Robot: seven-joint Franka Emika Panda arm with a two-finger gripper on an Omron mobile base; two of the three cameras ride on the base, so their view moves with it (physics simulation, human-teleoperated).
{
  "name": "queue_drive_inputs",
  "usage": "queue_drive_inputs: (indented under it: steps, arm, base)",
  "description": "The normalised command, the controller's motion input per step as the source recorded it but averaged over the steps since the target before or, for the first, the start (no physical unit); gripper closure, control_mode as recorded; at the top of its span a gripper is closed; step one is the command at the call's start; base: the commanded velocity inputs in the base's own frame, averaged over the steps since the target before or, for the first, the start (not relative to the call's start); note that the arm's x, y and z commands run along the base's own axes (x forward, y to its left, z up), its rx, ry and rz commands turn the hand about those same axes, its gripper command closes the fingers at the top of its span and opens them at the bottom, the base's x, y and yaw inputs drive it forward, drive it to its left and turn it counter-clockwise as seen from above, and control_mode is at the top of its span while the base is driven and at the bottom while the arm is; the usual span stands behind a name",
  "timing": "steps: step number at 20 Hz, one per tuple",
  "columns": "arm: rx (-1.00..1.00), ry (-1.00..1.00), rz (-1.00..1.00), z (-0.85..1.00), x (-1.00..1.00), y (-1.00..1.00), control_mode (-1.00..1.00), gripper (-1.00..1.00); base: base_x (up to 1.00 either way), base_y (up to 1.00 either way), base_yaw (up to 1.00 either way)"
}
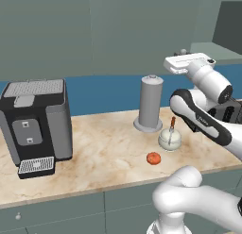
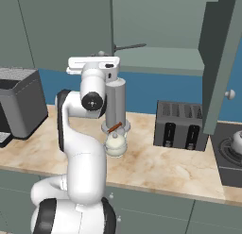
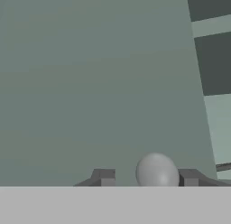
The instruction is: Pick the pan from the cabinet and place it on the stove. Then turn on the stove burner for the pan.
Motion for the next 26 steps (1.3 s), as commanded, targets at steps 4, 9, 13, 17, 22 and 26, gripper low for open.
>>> queue_drive_inputs:
  steps: [4, 9, 13, 17, 22, 26]
  arm:
    - [-0.16, -0.01, 0.0, 0.01, -0.81, 0.78, -1.0, 1.0]
    - [-0.16, 0.0, 0.0, 0.0, -0.85, 0.85, -1.0, 1.0]
    - [-0.13, 0.0, -0.01, 0.0, -0.79, 0.95, -1.0, 1.0]
    - [-0.11, -0.01, -0.01, 0.0, -0.77, 0.91, -1.0, -1.0]
    - [-0.03, -0.01, -0.04, -0.03, -0.35, 0.24, -1.0, -1.0]
    - [0.1, -0.06, -0.01, -0.03, -0.59, -0.15, -1.0, -1.0]
  base:
    - [0.0, 0.0, 0.0]
    - [0.0, 0.0, 0.0]
    - [0.0, 0.0, 0.0]
    - [0.0, 0.0, 0.0]
    - [0.0, 0.0, 0.0]
    - [0.0, 0.0, 0.0]
